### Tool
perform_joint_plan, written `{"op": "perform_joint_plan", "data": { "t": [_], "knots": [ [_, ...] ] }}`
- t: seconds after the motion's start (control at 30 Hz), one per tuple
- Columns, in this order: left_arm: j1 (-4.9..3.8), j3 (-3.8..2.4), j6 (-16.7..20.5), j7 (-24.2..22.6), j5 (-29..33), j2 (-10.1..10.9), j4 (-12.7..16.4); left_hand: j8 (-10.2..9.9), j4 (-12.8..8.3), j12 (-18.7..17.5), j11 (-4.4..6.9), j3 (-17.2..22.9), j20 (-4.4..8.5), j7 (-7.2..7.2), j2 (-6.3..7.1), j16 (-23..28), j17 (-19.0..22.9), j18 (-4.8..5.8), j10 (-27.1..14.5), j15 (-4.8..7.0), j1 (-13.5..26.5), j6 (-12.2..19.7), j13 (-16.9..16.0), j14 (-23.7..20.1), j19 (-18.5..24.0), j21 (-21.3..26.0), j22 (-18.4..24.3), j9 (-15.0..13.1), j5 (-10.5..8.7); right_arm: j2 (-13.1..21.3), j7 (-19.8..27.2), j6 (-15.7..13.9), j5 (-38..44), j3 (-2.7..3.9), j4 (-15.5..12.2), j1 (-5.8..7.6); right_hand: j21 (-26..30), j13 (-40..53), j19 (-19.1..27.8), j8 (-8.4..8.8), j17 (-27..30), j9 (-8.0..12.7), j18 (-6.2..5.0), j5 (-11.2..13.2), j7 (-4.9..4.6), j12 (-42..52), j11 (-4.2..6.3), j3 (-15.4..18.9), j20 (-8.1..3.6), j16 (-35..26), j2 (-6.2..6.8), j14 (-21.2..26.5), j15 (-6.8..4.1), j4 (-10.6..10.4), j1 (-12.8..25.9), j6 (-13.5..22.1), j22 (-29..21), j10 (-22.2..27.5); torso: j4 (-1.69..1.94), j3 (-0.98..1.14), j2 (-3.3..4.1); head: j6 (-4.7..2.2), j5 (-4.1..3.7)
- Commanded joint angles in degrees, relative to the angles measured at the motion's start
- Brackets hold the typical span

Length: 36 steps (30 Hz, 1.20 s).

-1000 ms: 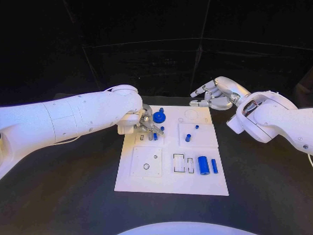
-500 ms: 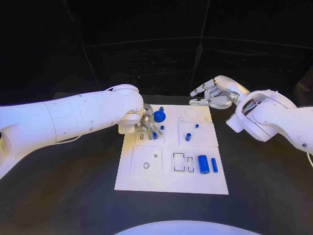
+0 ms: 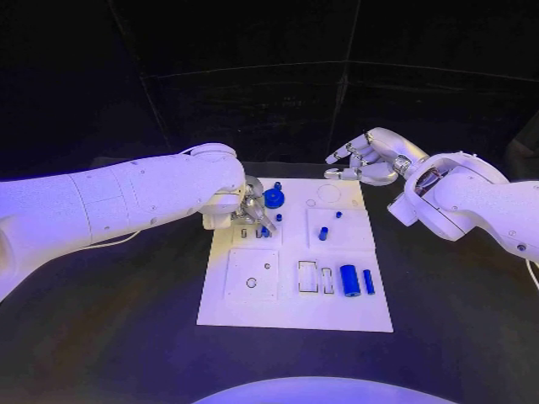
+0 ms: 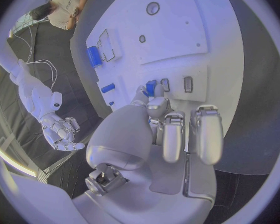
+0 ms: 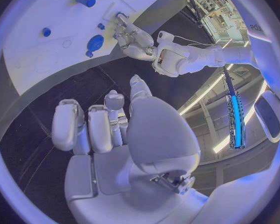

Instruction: Assemble the parts on the task board

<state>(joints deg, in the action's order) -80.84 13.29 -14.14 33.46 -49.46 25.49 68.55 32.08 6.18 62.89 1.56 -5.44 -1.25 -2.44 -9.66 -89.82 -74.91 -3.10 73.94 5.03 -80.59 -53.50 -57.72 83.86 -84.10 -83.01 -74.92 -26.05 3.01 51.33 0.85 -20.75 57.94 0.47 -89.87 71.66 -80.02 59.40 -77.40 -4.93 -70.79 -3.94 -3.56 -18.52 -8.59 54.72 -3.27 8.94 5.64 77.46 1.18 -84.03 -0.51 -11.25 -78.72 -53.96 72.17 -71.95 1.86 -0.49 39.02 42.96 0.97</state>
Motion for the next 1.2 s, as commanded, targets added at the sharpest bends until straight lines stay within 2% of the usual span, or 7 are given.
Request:
{"op": "perform_joint_plan", "data": {
  "t": [0.03, 0.07, 0.13, 0.2, 0.47, 0.83, 1.2],
  "knots": [
    [0.05, 0.02, 3.1, -1.4, 0.4, 0.6, 0.7, -0.2, -8.1, -0.4, 0.25, 10.3, 0.16, -0.17, 0.89, -0.2, -15.1, 0.48, 0.1, 0.03, 0.9, 0.3, 0.1, 6.1, -1.0, 0.2, -2.6, -0.4, 0.19, -0.1, 0.2, 0.4, 0.0, 0.03, 0.1, 0.11, 0.2, -0.1, 0.2, -0.22, 0.1, -0.1, -0.68, -0.3, 0.19, -0.1, -0.09, 0.3, -0.08, -0.2, -0.34, -1.9, -0.37, 0.0, -0.4, -0.2, 0.0, 0.2, 0.07, 0.0, -0.01, 0.05, 0.01],
    [0.05, 0.02, 3.7, -1.6, 0.4, 0.9, 1.0, -0.2, -8.2, -0.4, 0.21, 10.9, 0.07, -0.19, 1.2, -0.2, -15.1, 0.5, 0.1, 0.12, 1.2, 0.4, 0.1, 6.1, -1.0, 0.2, -2.6, -0.4, 0.13, -0.1, 0.3, 0.4, 0.0, 0.03, 0.1, 0.11, 0.2, -0.1, 0.2, -0.22, 0.1, -0.1, -0.68, -0.3, 0.19, -0.1, -0.09, 0.3, -0.09, -0.2, -0.34, -1.9, -0.37, 0.0, -0.4, -0.2, -0.1, 0.2, 0.09, 0.0, -0.02, 0.06, -0.03],
    [0.05, 0.02, 5.1, -1.8, 0.4, 1.3, 1.7, 0.1, -9.3, -0.4, 0.24, 16.3, 0.09, -0.28, 2.79, -0.2, -15.1, 0.44, 0.4, -0.1, 4.0, 0.3, 0.1, 6.1, -1.0, 0.3, -2.6, -0.9, 0.23, -0.1, 0.3, 0.4, 0.0, 0.03, 0.2, 0.11, 0.2, -0.1, 0.2, -0.22, 0.1, -0.1, -0.68, -0.3, 0.19, -0.1, -0.09, 0.3, -0.09, -0.3, -0.34, -1.9, -0.37, 0.0, -0.4, -0.2, -0.1, 0.2, 0.09, 0.01, -0.01, 0.07, -0.03],
    [0.06, 0.01, 6.6, -2.1, 0.4, 1.9, 2.5, 0.6, -10.5, -0.3, 0.17, 24.1, 0.05, -0.42, 5.44, -0.2, -15.1, 0.42, 0.6, -0.18, 8.1, 0.4, 0.0, 6.1, -1.1, 0.4, -2.7, -1.5, 0.37, -0.1, 0.3, 0.4, 0.0, 0.03, 0.3, 0.11, 0.2, -0.1, 0.2, -0.22, 0.1, -0.1, -0.68, -0.3, 0.19, -0.1, -0.09, 0.3, -0.09, -0.3, -0.34, -1.9, -0.37, 0.0, -0.4, -0.2, -0.1, 0.2, 0.1, 0.04, -0.03, 0.08, 0.0],
    [0.23, 0.04, 14.2, -2.5, 0.4, 4.4, 6.3, 2.5, -11.8, 0.2, 0.18, 36.9, 0.05, -0.22, 9.58, -0.2, -15.1, 0.45, 1.4, -0.05, 13.9, 0.6, -0.4, 6.1, -1.2, 0.5, -2.9, -3.3, 0.25, -0.1, 0.4, 0.4, -0.1, 0.02, 0.7, 0.11, 0.2, -0.1, 0.2, -0.23, 0.1, -0.1, -0.69, -0.3, 0.18, -0.1, -0.1, 0.3, -0.09, -0.3, -0.35, -1.9, -0.37, -0.1, -0.3, -0.2, -0.1, 0.2, 0.18, 0.07, -0.06, 0.26, 0.15],
    [1.68, 0.1, 17.4, -2.0, -2.8, 6.4, 8.7, 3.2, -12.1, 0.3, 0.13, 39.8, 0.06, -0.08, 10.75, -0.2, -15.1, 0.48, 1.5, 0.06, 15.0, 0.9, -0.4, 6.1, -1.3, 0.5, -3.1, -4.0, 0.06, -0.1, 0.5, 0.6, -0.2, 0.02, 1.0, 0.11, 0.2, -0.1, 0.2, -0.23, 0.1, -0.1, -0.69, -0.3, 0.18, -0.1, -0.1, 0.3, -0.09, -0.3, -0.35, -1.9, -0.37, -0.1, -0.3, -0.2, -0.1, 0.2, 0.79, 0.14, -0.23, 0.54, 0.02],
    [2.76, 0.12, 16.2, -1.1, -5.0, 7.0, 9.0, 3.3, -12.2, 0.2, 0.15, 40.4, 0.07, -0.05, 10.98, -0.2, -15.1, 0.49, 1.6, 0.07, 15.2, 0.9, -0.3, 6.1, -1.3, 0.5, -3.2, -4.1, 0.05, -0.1, 0.6, 0.7, -0.2, 0.01, 1.0, 0.1, 0.2, -0.1, 0.2, -0.23, 0.1, -0.1, -0.69, -0.3, 0.18, -0.1, -0.1, 0.3, -0.09, -0.3, -0.35, -1.9, -0.37, -0.1, -0.3, -0.2, -0.1, 0.2, 0.58, 0.1, -0.12, 0.43, 0.04]
  ]
}}
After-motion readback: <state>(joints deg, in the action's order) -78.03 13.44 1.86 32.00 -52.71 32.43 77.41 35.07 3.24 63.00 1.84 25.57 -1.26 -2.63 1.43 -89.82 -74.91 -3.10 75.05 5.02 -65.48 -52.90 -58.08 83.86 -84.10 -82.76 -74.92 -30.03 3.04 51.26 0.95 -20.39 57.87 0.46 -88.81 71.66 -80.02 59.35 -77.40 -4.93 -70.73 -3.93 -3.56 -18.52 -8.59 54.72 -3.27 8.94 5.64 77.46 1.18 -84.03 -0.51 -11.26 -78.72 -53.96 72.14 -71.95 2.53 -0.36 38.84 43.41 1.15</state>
